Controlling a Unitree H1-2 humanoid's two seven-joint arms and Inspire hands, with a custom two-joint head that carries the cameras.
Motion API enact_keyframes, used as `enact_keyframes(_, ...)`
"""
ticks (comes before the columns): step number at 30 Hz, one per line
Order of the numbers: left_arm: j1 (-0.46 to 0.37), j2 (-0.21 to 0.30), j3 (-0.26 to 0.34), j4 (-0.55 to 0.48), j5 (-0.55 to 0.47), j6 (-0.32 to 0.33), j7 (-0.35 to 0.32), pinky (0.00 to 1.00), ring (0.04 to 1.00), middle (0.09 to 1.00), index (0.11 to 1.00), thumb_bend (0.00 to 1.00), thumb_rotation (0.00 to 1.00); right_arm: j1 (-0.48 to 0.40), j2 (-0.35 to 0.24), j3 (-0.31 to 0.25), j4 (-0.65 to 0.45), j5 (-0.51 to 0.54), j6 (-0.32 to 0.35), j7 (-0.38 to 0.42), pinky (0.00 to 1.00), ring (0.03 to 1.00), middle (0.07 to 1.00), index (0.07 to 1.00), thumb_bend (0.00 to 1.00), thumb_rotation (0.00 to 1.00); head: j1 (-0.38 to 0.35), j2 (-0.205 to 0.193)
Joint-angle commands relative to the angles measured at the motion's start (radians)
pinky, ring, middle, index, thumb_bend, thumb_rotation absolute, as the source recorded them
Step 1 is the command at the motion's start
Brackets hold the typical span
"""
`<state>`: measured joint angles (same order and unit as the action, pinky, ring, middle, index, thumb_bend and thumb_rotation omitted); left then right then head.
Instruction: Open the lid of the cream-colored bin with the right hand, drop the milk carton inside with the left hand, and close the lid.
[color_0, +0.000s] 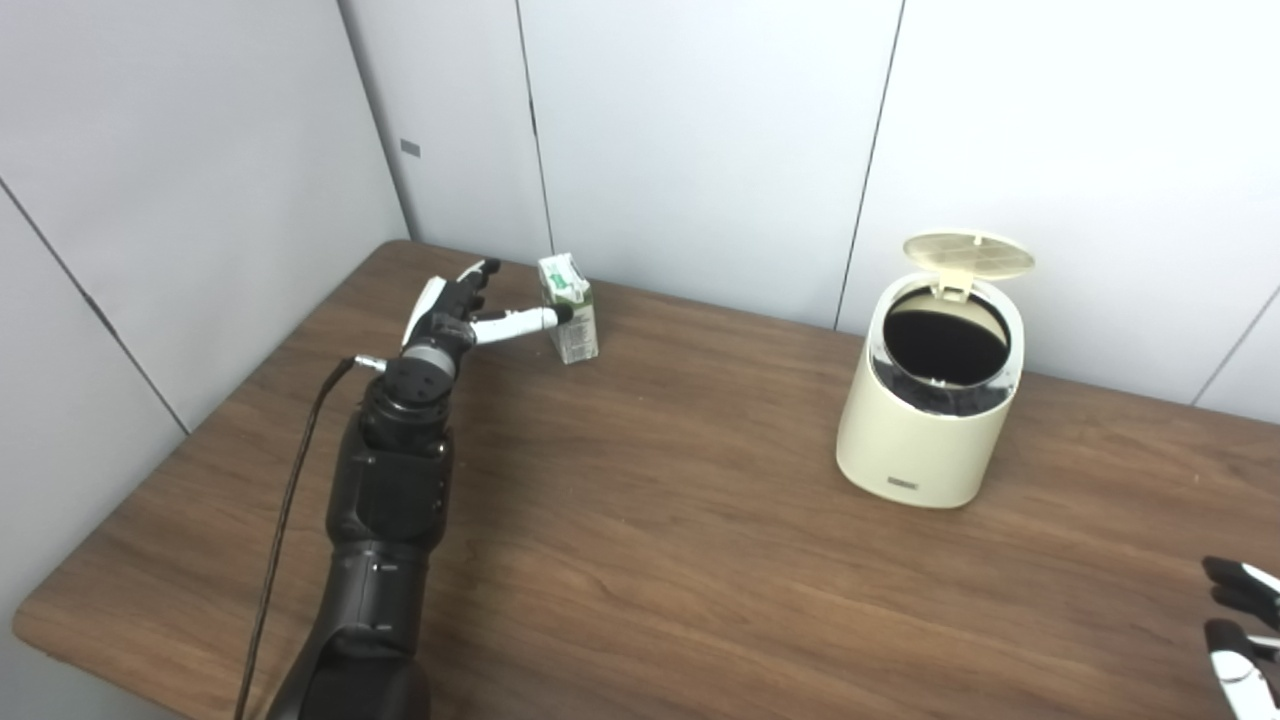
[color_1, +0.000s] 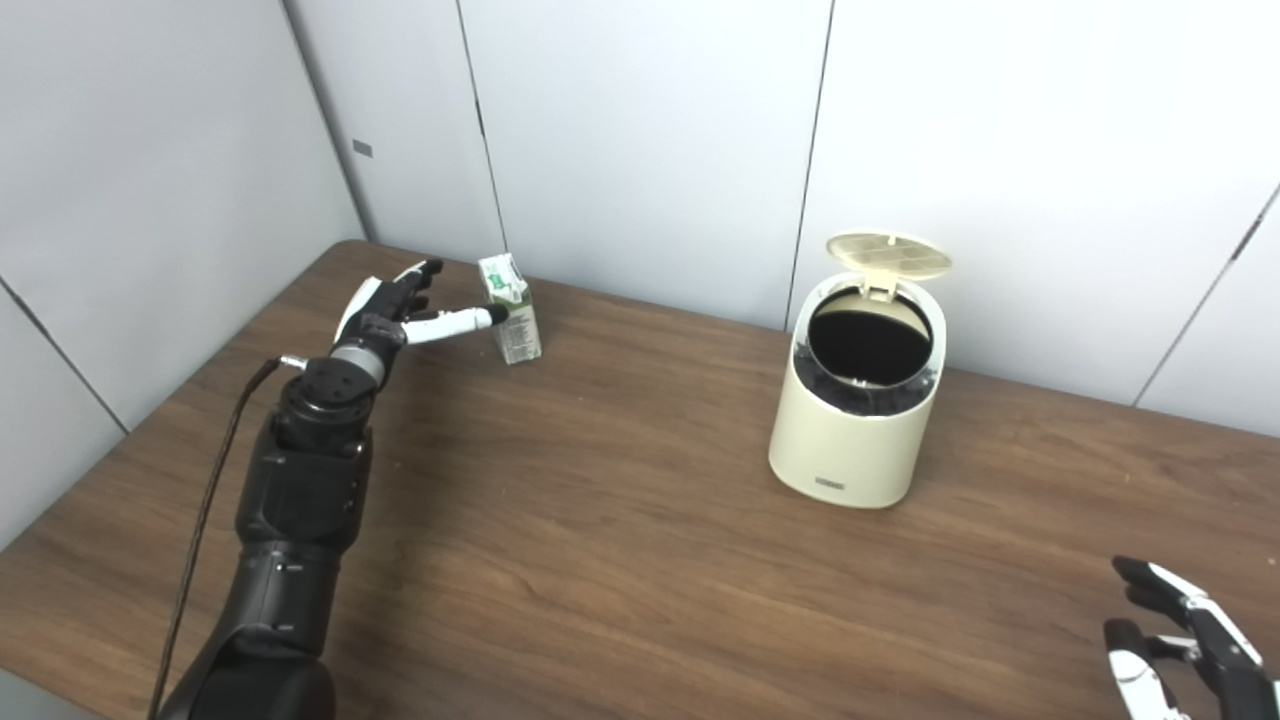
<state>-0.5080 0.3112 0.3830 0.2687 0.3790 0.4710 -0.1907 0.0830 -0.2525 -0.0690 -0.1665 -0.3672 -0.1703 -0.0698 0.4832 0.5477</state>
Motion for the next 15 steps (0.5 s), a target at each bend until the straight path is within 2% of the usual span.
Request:
enact_keyframes(1,-0.048,0.041,-0.016,0.003,-0.002,-0.001,0.028,0.88,0.941,0.965,1.0,1.0,0.26,-0.007,-0.005,-0.016,-0.04,-0.012,-0.003,-0.015,0.5,0.734,0.767,0.727,0.12,0.77,0.0,0.001)
enact_keyframes(8,-0.046,0.059,-0.049,0.022,-0.043,-0.003,0.04,0.86,0.926,0.956,1.0,1.0,0.26,0.003,-0.007,-0.021,-0.044,-0.01,-0.008,-0.017,0.49,0.731,0.765,0.725,0.1,0.75,-0.013,0.003)
enact_keyframes(9,-0.048,0.067,-0.066,0.037,-0.057,-0.005,0.033,0.88,0.959,0.984,1.0,1.0,0.25,0.011,-0.009,-0.025,-0.043,-0.005,-0.019,-0.021,0.49,0.722,0.75,0.71,0.1,0.69,-0.015,0.005)
enact_keyframes(10,-0.05,0.074,-0.081,0.048,-0.068,-0.006,0.03,0.89,0.973,0.992,1.0,1.0,0.25,0.016,-0.01,-0.027,-0.041,-0.001,-0.027,-0.023,0.49,0.719,0.746,0.706,0.1,0.68,-0.015,0.005)
enact_keyframes(15,-0.054,0.096,-0.138,0.062,-0.111,-0.012,0.034,0.84,0.972,1.0,1.0,1.0,0.24,0.035,-0.011,-0.031,-0.08,-0.013,0.014,-0.005,0.49,0.724,0.756,0.715,0.1,0.67,-0.021,0.008)
